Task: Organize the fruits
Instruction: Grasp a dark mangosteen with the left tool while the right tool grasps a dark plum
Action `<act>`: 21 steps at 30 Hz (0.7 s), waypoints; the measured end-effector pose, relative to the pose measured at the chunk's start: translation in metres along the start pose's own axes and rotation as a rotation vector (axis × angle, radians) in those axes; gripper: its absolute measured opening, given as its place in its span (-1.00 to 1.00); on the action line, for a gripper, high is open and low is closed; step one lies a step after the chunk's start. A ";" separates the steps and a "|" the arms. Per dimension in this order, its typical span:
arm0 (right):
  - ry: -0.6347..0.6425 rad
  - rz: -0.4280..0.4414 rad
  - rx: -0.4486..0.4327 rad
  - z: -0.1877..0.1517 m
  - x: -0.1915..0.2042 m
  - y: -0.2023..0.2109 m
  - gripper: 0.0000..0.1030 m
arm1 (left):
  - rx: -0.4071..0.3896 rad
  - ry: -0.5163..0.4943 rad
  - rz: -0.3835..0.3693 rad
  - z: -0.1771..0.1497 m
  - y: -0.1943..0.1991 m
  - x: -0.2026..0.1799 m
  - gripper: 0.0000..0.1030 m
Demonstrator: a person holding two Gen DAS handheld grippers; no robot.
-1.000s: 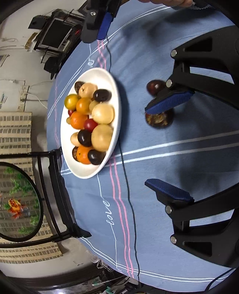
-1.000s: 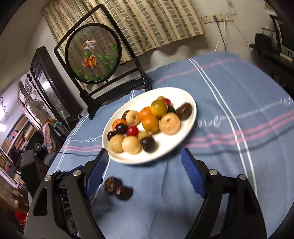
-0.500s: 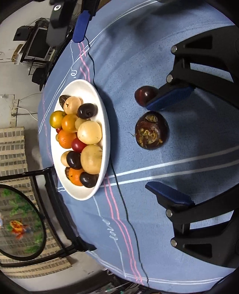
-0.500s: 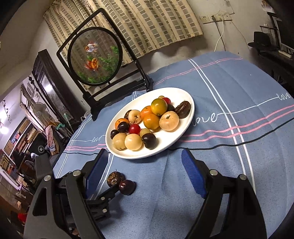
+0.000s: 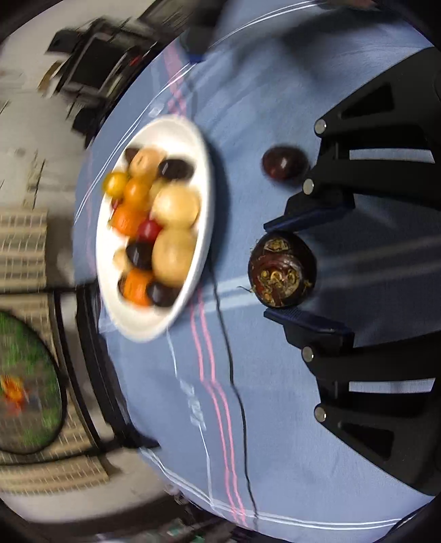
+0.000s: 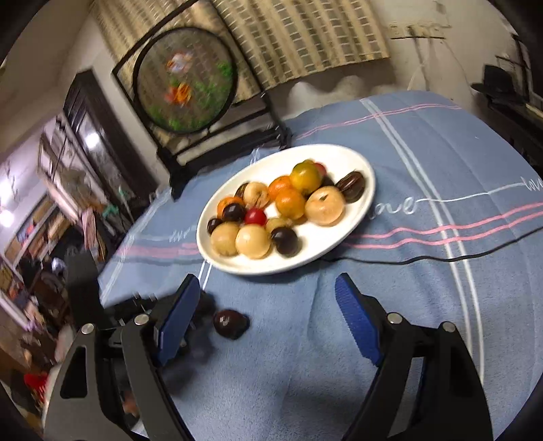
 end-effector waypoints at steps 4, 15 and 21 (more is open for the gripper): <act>0.135 -0.033 0.081 -0.017 0.029 -0.025 0.56 | -0.022 0.082 0.028 0.008 0.006 0.027 -0.12; 0.266 -0.074 0.170 -0.032 0.063 -0.063 0.17 | -0.044 0.151 0.050 0.014 0.012 0.046 -0.12; 0.253 -0.096 0.211 -0.027 0.061 -0.081 -0.04 | -0.044 0.143 0.045 0.012 0.013 0.044 -0.11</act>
Point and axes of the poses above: each gripper's, at about its wrist camera, not at the fingertips, and y roughly against the way its jaws point, x to its left, z to its top, the point moved 8 cm from there along -y, roughly the way its jaws point, and after that the axes turned 12 degrees about x, right-handed, at the moved point
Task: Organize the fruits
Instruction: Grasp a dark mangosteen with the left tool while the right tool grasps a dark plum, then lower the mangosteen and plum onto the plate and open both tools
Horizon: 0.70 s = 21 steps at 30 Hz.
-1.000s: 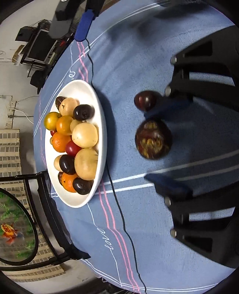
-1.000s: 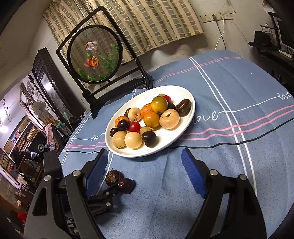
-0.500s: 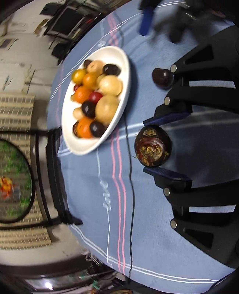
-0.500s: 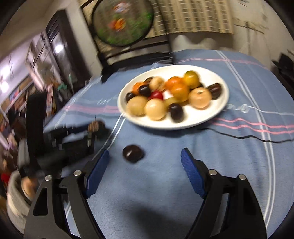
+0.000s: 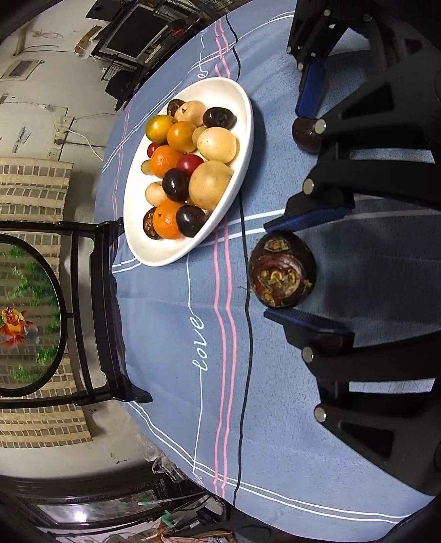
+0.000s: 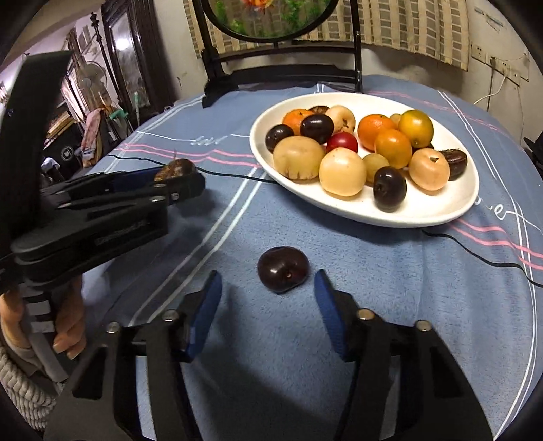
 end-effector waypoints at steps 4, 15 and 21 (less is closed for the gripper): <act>-0.004 -0.008 0.007 0.004 -0.002 -0.006 -0.15 | -0.001 -0.004 -0.003 0.000 0.001 -0.001 -0.11; -0.025 -0.009 0.004 0.012 -0.011 -0.011 -0.35 | -0.009 -0.027 0.013 -0.002 0.001 -0.006 -0.11; -0.038 0.006 0.001 0.014 -0.010 -0.012 -0.35 | -0.009 -0.033 0.024 -0.003 0.001 -0.006 -0.11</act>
Point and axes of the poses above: each gripper's, at about its wrist camera, not at the fingertips, and y roughly against the way its jaws point, x to its left, z to its top, the point moved 8 cm from there along -y, roughly the way its jaws point, and after that the axes turned 12 degrees about x, right-handed, at the moved point
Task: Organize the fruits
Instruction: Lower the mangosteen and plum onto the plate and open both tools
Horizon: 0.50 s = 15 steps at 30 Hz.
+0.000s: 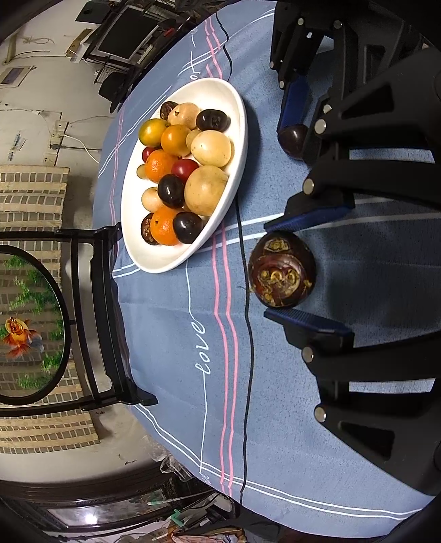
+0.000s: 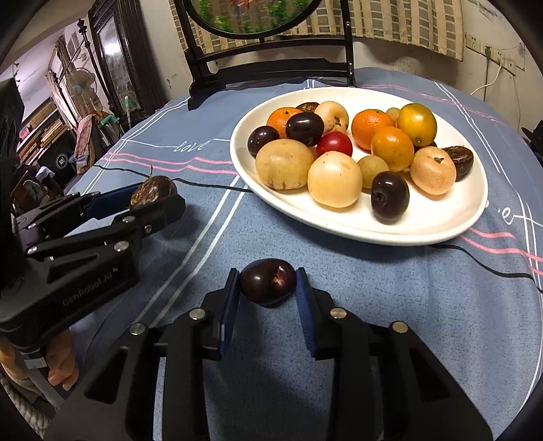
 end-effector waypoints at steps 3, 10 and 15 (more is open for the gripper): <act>-0.002 0.004 -0.004 -0.001 0.001 0.001 -0.35 | -0.002 0.002 -0.004 0.000 0.001 0.001 -0.11; -0.042 0.023 -0.055 -0.003 -0.009 0.022 -0.36 | -0.023 -0.007 0.001 0.001 0.005 -0.003 -0.11; -0.099 0.000 -0.181 0.001 -0.031 0.065 -0.36 | -0.063 -0.037 0.039 0.009 0.015 -0.013 -0.12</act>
Point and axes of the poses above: each gripper's, at about its wrist camera, not at the fingertips, and y roughly against the way its jaws point, x to its left, z to its top, the point moved 8 cm from there along -y, roughly the way its jaws point, and after that the axes turned 12 degrees about x, right-handed, at the moved point
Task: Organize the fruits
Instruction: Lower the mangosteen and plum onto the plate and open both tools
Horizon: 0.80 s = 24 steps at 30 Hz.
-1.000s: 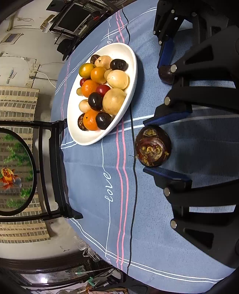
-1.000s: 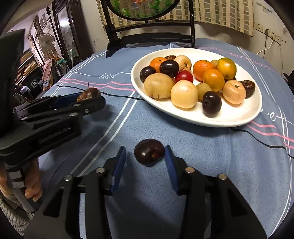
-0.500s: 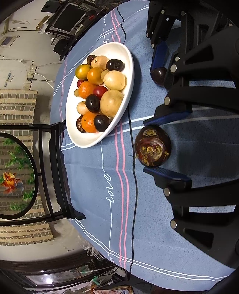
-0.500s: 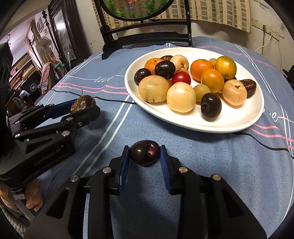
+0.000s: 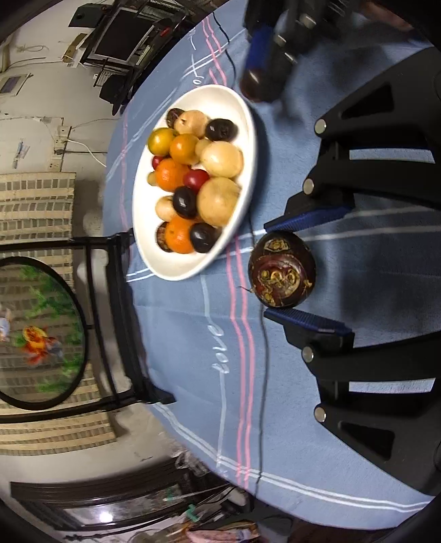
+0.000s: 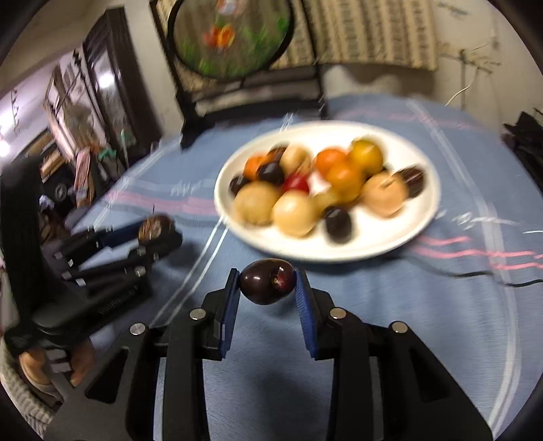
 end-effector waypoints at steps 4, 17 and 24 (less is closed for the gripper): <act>-0.033 -0.050 -0.073 0.021 -0.023 0.026 -0.36 | -0.041 -0.029 -0.008 0.032 0.017 -0.013 -0.12; -0.097 -0.118 -0.028 0.079 -0.076 -0.031 -0.34 | 0.026 -0.028 -0.068 0.083 -0.045 -0.057 -0.11; -0.065 -0.159 -0.031 0.079 -0.081 -0.033 0.27 | -0.011 -0.039 -0.035 0.088 -0.048 -0.056 0.22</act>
Point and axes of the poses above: each gripper's, at about its wrist camera, not at the fingertips, and y roughly against the way its jaws point, x to its left, z to its top, the point moved 8 cm from there along -y, roughly the way its jaws point, and after that the axes turned 12 degrees about x, right-handed, at the moved point
